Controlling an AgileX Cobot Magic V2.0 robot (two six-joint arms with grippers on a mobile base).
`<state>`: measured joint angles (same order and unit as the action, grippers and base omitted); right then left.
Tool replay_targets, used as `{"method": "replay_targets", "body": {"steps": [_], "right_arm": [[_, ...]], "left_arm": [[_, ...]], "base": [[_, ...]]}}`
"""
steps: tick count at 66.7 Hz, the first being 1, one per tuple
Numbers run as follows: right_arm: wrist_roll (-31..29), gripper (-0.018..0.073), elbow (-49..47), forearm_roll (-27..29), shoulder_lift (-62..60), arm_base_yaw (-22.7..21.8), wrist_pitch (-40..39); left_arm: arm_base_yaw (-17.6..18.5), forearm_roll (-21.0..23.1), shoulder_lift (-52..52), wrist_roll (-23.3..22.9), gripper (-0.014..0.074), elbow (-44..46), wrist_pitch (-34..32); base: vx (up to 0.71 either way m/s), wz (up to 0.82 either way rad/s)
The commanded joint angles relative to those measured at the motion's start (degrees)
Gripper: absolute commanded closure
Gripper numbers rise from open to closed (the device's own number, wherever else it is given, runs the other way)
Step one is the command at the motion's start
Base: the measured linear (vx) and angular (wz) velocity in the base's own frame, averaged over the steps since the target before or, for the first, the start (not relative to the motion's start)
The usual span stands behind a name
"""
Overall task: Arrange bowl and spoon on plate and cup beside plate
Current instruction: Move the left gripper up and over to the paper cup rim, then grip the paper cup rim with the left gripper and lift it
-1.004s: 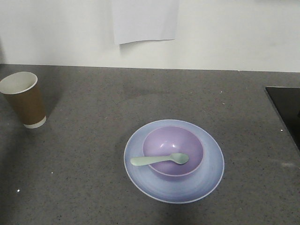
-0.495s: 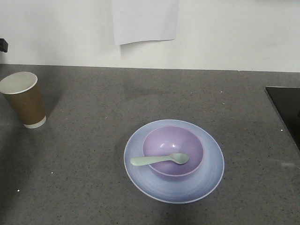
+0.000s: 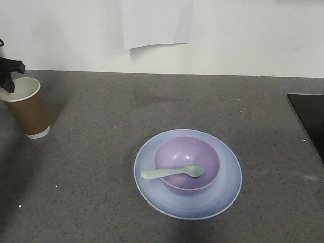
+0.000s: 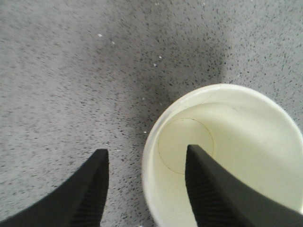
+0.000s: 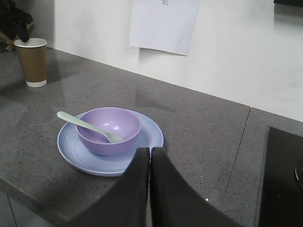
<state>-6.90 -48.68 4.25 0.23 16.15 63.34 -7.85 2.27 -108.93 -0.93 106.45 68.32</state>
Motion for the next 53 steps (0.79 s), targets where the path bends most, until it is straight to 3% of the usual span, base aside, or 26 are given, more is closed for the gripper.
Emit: {"method": "replay_targets", "body": {"steps": [1,18,37,39,46,53], "right_arm": [[-0.13,0.0566,-0.75,0.06,2.00,0.08,-3.89],[-0.13,0.0566,-0.75,0.06,2.00,0.08,-3.89],[-0.15,0.0566,-0.75,0.06,2.00,0.08,-3.89],[-0.15,0.0566,-0.75,0.06,2.00,0.08,-3.89],[-0.15,0.0566,-0.75,0.06,2.00,0.08,-3.89],[-0.15,0.0566,-0.75,0.00,2.00,0.08,-3.89]], "left_arm": [[-0.14,1.11,1.28,0.25,0.0228,1.53,-2.33],[-0.14,0.94,0.23,1.27,0.0283,1.53,-2.71],[0.12,1.15,0.23,2.60,0.0606,1.53,-2.54],[0.19,1.48,0.40,2.66,0.0606,1.53,-2.40],[0.25,5.40,1.92,4.74,0.0605,1.53,-1.35],[0.25,12.23,5.42,8.20,0.0605,1.53,-0.94]], "base": [[0.00,0.00],[0.00,0.00],[0.00,0.00],[0.00,0.00],[0.00,0.00],[0.00,0.00]]}}
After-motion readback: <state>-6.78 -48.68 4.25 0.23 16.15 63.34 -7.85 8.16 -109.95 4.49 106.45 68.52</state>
